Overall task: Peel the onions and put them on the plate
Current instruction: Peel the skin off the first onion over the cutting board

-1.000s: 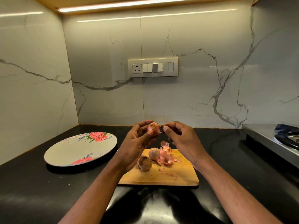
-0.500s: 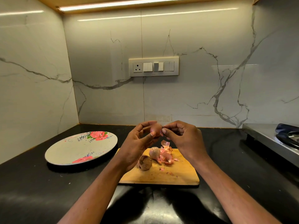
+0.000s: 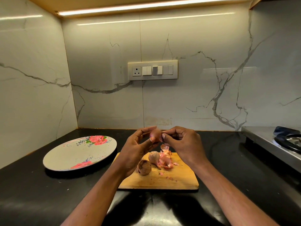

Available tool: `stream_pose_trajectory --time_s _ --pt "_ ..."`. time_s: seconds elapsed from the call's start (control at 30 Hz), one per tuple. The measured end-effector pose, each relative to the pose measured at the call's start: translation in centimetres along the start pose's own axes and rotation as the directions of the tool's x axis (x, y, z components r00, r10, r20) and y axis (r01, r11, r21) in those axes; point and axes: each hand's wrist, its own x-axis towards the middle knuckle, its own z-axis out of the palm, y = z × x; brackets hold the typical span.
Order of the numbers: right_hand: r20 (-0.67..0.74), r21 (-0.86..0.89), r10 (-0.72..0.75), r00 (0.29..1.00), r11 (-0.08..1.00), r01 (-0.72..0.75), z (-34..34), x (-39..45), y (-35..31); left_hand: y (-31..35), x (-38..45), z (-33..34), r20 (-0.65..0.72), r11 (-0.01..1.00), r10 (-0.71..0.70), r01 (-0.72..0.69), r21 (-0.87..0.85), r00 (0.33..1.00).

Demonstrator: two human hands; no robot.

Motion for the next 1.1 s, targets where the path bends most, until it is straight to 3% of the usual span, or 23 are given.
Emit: stream_pose_trajectory --time_s 0.3,0.73,1.1 --pt "0.023 0.033 0.021 1.000 0.999 -0.022 -0.07 -0.13 0.03 -0.16 0.03 -0.08 -0.004 1.000 0.012 -0.012 -0.001 1.000" --pt "-0.051 -0.118 -0.024 0.998 0.993 0.018 0.39 -0.37 -0.17 -0.57 0.19 0.01 -0.022 0.999 0.025 -0.024 0.039 0.999" --pt "0.013 -0.026 0.026 1.000 0.999 -0.026 0.09 -0.12 -0.30 -0.71 0.33 -0.17 -0.048 0.995 0.051 -0.047 0.086 0.998"
